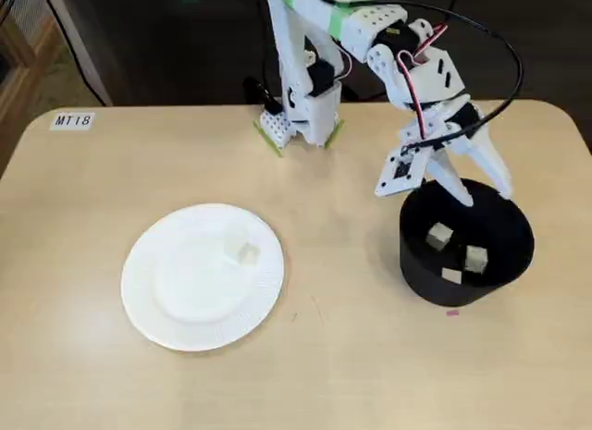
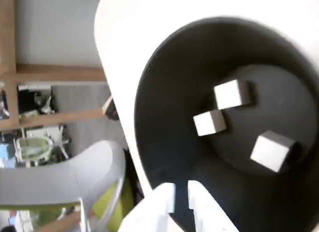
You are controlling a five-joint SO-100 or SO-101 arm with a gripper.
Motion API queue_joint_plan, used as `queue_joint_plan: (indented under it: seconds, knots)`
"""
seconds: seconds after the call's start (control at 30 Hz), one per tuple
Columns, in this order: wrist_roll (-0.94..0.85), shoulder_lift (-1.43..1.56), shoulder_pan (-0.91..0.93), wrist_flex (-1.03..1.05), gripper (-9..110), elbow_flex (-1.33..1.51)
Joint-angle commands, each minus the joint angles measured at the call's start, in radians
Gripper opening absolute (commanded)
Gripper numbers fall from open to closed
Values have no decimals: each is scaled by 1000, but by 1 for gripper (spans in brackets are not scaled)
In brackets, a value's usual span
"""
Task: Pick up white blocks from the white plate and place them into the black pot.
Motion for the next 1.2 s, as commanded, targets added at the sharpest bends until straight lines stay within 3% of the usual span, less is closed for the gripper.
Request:
queue_joint_plan:
  seconds: [0.0,0.2,0.33,0.97,1.17]
  knots:
    - [23,167,193,196,-2,-54]
    - [52,423,640,380,-2,37]
    - [112,440,811,436,-2,83]
    - [308,-35,1031,426,-2,32]
    - [359,-150,1005,437,19,-21]
